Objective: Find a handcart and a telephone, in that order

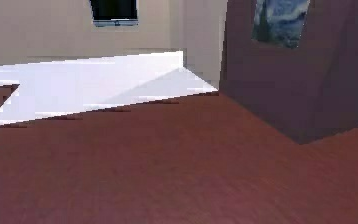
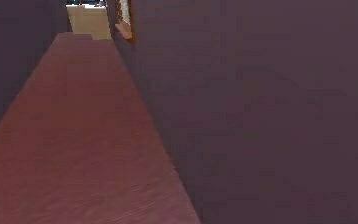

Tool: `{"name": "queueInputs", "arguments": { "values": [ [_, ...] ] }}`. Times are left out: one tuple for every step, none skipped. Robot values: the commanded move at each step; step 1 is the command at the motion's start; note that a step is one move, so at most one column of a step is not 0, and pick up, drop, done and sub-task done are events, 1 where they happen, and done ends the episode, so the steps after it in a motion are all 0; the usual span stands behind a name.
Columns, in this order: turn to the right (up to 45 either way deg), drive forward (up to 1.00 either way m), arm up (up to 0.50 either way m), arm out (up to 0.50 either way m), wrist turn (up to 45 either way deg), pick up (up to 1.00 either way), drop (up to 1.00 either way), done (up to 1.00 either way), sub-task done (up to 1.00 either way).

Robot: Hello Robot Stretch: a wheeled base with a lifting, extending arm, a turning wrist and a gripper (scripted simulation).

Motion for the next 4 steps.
{"name": "queueInputs", "arguments": {
  "values": [
    [0.0, 1.0, 0.0, 0.0, 0.0, 0.0, 0.0, 0.0, 0.0],
    [-3.0, 0.0, 0.0, 0.0, 0.0, 0.0, 0.0, 0.0, 0.0],
    [-3.0, 0.0, 0.0, 0.0, 0.0, 0.0, 0.0, 0.0, 0.0],
    [0.0, 1.0, 0.0, 0.0, 0.0, 0.0, 0.0, 0.0, 0.0]
  ]
}}
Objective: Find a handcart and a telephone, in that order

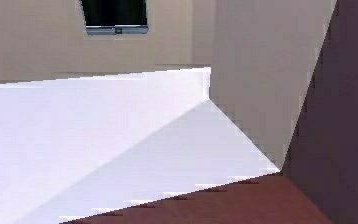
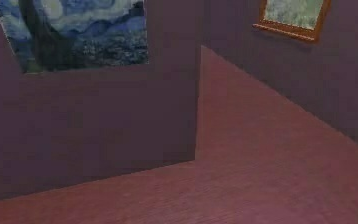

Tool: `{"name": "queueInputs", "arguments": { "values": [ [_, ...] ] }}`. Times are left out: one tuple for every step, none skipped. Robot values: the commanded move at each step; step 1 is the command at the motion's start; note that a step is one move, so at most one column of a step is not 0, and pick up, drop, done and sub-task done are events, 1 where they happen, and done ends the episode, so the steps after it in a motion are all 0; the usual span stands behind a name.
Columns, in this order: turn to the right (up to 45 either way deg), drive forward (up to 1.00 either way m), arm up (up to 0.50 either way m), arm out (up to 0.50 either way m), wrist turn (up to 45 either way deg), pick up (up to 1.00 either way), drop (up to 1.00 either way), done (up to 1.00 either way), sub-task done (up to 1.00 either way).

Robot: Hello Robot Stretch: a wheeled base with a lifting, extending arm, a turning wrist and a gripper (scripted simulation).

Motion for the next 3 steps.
{"name": "queueInputs", "arguments": {
  "values": [
    [0.0, 1.0, 0.0, 0.0, 0.0, 0.0, 0.0, 0.0, 0.0],
    [0.0, 1.0, 0.0, 0.0, 0.0, 0.0, 0.0, 0.0, 0.0],
    [-3.0, 0.0, 0.0, 0.0, 0.0, 0.0, 0.0, 0.0, 0.0]
  ]
}}
